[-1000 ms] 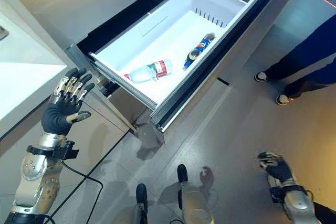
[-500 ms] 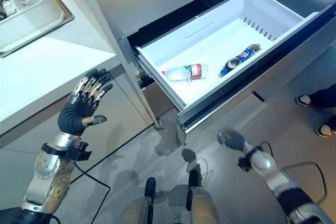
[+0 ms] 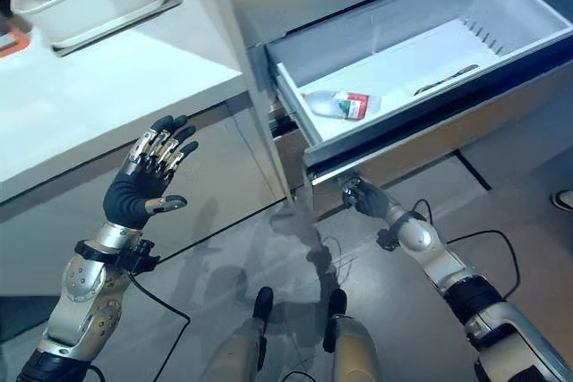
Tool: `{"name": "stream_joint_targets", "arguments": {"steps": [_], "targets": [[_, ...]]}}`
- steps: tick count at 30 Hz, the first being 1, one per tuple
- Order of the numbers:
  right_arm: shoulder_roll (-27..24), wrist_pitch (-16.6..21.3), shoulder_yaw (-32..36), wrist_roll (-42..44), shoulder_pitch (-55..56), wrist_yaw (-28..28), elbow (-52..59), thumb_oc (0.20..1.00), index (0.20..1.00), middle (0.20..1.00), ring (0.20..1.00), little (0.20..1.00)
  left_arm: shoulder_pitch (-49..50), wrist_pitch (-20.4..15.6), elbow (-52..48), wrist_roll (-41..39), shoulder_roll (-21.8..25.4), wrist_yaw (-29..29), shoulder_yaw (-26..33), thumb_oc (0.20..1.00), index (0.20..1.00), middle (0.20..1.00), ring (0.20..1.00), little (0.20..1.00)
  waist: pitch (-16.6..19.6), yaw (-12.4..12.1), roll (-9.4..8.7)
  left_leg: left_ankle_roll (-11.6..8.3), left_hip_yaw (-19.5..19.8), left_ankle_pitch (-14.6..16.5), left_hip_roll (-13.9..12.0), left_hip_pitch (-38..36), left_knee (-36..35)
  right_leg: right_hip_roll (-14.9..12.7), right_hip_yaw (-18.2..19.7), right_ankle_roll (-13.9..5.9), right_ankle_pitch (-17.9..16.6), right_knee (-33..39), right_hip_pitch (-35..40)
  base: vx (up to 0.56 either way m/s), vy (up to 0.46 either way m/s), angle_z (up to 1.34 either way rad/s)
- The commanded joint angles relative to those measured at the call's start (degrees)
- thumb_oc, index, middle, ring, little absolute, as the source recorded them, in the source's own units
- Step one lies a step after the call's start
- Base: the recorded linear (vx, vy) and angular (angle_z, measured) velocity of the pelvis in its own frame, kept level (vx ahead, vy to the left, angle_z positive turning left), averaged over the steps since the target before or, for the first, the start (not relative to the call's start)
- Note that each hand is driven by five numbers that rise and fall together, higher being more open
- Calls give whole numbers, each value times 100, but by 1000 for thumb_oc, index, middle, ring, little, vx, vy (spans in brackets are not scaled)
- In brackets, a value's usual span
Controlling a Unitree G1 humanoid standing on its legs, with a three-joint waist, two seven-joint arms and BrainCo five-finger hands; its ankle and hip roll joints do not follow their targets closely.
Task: Take the drinks into the refrigerator
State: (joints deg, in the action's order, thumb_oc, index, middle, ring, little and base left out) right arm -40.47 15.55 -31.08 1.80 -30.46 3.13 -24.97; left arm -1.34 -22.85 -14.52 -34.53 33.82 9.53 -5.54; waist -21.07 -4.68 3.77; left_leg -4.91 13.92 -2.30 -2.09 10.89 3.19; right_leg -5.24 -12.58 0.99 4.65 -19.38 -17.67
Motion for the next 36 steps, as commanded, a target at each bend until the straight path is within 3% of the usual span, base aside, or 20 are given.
{"name": "stream_joint_targets", "arguments": {"steps": [1, 7, 16, 21, 30, 31, 32, 36], "targets": [[272, 483, -147, 643, -1714, -360, 190, 200, 200, 200, 200, 200, -20, -433, -412, -201, 294, 8, 16, 1000, 1000, 1000, 1000, 1000, 117, -344, -300, 438, -208, 279, 564, -355, -114, -200, 192, -468, -52, 606, 453, -38, 9, 18], [397, 481, -662, 761, -3043, -347, 425, 200, 200, 200, 200, 200, -130, -531, -466, -742, 221, 213, -23, 1000, 1000, 1000, 1000, 1000, 162, -566, -256, 496, -360, 241, 580, -312, -217, -204, 368, -497, -215, 755, 313, -11, 36, 1], [687, 449, -598, 1039, -2898, -232, 682, 200, 200, 200, 200, 200, -244, -473, -565, -933, 171, 372, -65, 1000, 1000, 1000, 1000, 1000, 184, -515, -263, 554, -479, 372, 666, -315, -30, -252, 513, -524, -318, 860, 377, -10, 36, -2], [753, 465, -131, 1184, -1735, -261, 664, 200, 200, 200, 200, 200, -276, -439, -540, -755, 147, 314, -94, 1000, 1000, 1000, 1000, 1000, 196, -338, -280, 567, -601, 432, 687, -284, 63, -270, 589, -555, -396, 969, 422, -33, 51, -4], [1228, 750, 2233, 1595, 2341, -158, 915, 200, 200, 200, 200, 200, 234, -489, -228, 117, -142, 74, 321, 1000, 1000, 1000, 1000, 1000, 328, 506, -523, 568, -957, 643, 571, -378, 252, -144, 858, -627, -397, 1048, 558, 28, 49, -17], [1374, 769, 2533, 1719, 2581, -215, 791, 473, 473, 473, 473, 473, 275, -515, -192, 179, -145, 54, 374, 1000, 1000, 1000, 1000, 1000, 349, 588, -551, 564, -1010, 672, 550, -414, 256, -131, 888, -634, -392, 1044, 577, 82, 42, -34], [1477, 779, 2768, 1765, 2852, -262, 575, 1000, 1000, 1000, 1000, 1000, 341, -532, -114, 209, -135, 60, 405, 1000, 1000, 1000, 1000, 1000, 384, 692, -579, 565, -1076, 708, 519, -477, 243, -107, 953, -648, -392, 1046, 592, 76, 47, -34], [1585, 783, 3200, 1889, 3441, -218, 183, 1000, 1000, 1000, 1000, 1000, 571, -512, 351, 350, -125, 118, 392, 1000, 1000, 1000, 1000, 1000, 494, 956, -646, 576, -1341, 835, 422, -666, 257, -24, 1184, -678, -362, 997, 641, 84, 41, -50]]}}
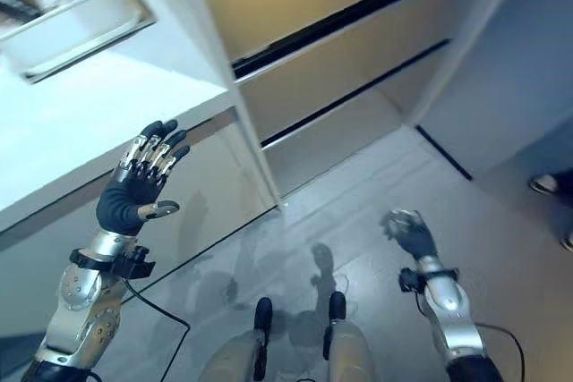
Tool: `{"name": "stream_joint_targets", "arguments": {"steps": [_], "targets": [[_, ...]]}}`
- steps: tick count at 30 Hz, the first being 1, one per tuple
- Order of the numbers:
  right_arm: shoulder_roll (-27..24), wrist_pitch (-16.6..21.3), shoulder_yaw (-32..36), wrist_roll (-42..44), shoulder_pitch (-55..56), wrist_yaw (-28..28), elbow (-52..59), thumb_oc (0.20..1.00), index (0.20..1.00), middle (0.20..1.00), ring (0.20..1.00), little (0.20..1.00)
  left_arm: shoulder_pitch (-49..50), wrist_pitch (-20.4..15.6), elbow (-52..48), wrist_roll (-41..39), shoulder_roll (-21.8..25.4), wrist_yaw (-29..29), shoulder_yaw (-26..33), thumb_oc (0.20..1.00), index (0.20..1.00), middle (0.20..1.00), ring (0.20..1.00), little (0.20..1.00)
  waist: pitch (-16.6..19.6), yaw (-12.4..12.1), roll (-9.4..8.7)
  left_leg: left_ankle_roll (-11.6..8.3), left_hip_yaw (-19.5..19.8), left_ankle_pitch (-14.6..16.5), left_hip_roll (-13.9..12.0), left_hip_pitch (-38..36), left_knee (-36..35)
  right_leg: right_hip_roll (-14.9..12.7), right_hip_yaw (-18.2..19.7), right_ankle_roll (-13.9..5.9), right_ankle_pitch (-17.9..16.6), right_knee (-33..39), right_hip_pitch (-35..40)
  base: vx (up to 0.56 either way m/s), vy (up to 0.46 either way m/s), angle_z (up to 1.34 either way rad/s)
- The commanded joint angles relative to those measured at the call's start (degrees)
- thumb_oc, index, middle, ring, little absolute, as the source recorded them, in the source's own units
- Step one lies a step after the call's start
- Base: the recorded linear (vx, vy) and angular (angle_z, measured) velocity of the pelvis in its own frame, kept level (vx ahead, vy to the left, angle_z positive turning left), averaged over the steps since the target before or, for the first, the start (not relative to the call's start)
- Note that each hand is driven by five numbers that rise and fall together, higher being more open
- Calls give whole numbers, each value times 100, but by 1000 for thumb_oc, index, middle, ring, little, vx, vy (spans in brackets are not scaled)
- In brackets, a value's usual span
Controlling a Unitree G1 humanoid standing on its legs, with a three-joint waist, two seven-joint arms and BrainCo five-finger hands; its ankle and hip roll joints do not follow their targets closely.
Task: Take the drinks into the refrigerator
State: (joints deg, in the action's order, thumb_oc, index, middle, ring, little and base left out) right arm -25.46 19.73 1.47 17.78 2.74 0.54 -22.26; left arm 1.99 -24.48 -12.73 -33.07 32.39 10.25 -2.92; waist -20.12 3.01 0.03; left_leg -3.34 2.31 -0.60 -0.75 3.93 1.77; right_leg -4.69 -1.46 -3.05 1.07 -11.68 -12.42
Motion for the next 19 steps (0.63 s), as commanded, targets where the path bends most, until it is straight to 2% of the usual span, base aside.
{"name": "stream_joint_targets", "arguments": {"steps": [1, 3, 9, 11, 12, 13, 14, 15, 16, 17, 18, 19], "targets": [[55, 348, -78, 248, 227, 79, -181, 1000, 1000, 1000, 1000, 1000, 299, -345, 449, 260, -7, 72, 85, 1000, 1000, 1000, 1000, 1000, 416, 213, -275, 418, -224, 693, 275, -24, 407, -59, 125, -281, 7, 216, 143, 75, 26, -50], [21, 310, -81, 67, 367, 93, -496, 1000, 1000, 1000, 1000, 1000, 475, -294, 1064, 532, -38, 58, -25, 1000, 1000, 1000, 1000, 1000, 465, 253, -275, 414, -308, 729, 249, -142, 390, -40, 185, -300, 15, 270, 246, 64, 19, -45], [151, 78, -419, -541, 259, -128, -2394, 1000, 1000, 1000, 1000, 1000, 658, -166, 3246, 1416, -206, -7, -511, 1000, 1000, 1000, 1000, 1000, 633, 310, -202, 420, -482, 810, 226, -353, 384, 2, 299, -340, 12, 379, 454, 44, 21, -18], [267, -109, -463, -728, 170, -195, -3250, 1000, 1000, 1000, 1000, 1000, 636, 65, 4153, 1680, -413, -17, -599, 1000, 1000, 1000, 1000, 1000, 698, 328, -171, 427, -495, 822, 238, -410, 382, 1, 292, -340, 20, 393, 519, 37, 20, -5], [336, -173, -462, -739, 93, -255, -3590, 1000, 1000, 1000, 1000, 1000, 531, 66, 4684, 1835, -544, -151, -606, 1000, 1000, 1000, 1000, 1000, 720, 345, -161, 426, -485, 827, 237, -440, 374, 5, 284, -334, 27, 407, 559, 36, 12, -2], [380, -271, -452, -787, 15, -272, -3937, 1000, 1000, 1000, 1000, 1000, 426, 176, 5223, 2050, -684, -260, -593, 1000, 1000, 1000, 1000, 1000, 757, 358, -154, 425, -488, 829, 237, -470, 354, 4, 270, -329, 29, 429, 596, 47, -4, 1], [491, -469, -445, -858, -49, -248, -4491, 1000, 1000, 1000, 1000, 1000, 233, 530, 6500, 2157, -1043, -287, -447, 1000, 1000, 1000, 1000, 1000, 857, 394, -153, 431, -496, 818, 234, -527, 293, 8, 258, -314, 20, 492, 658, 33, -2, 0], [488, -468, -445, -858, -55, -248, -4495, 1000, 1000, 1000, 1000, 1000, 222, 521, 6513, 2159, -1050, -289, -447, 1000, 1000, 1000, 1000, 1000, 848, 398, -149, 430, -493, 820, 233, -534, 292, 9, 255, -314, 21, 493, 666, 33, -6, 1], [507, -562, -491, -1032, -123, -278, -4709, 1000, 1000, 1000, 1000, 1000, 86, 752, 7395, 2214, -1275, -382, -213, 1000, 1000, 1000, 1000, 1000, 891, 401, -147, 431, -506, 825, 225, -578, 262, 17, 255, -307, 26, 532, 711, 0, 0, 0], [527, -625, -524, -1078, -185, -274, -4769, 1000, 1000, 1000, 1000, 1000, -7, 841, 7747, 2243, -1385, -394, -153, 1000, 1000, 1000, 1000, 1000, 955, 410, -152, 433, -512, 811, 223, -596, 213, 19, 266, -301, 14, 580, 722, 59, -18, 0], [604, -722, -562, -1032, -275, -252, -4783, 1000, 1000, 1000, 1000, 1000, -92, 1183, 8504, 2361, -1552, -551, 217, 1000, 1000, 1000, 1000, 1000, 1092, 398, -168, 430, -533, 801, 209, -650, 137, 21, 270, -281, -6, 667, 776, 47, -20, -1], [604, -723, -562, -1032, -276, -253, -4782, 1000, 1000, 1000, 1000, 1000, -94, 1181, 8506, 2363, -1553, -552, 218, 1000, 1000, 1000, 1000, 1000, 1089, 399, -168, 430, -532, 800, 209, -654, 135, 21, 269, -281, -7, 668, 780, 54, -23, -1]]}}
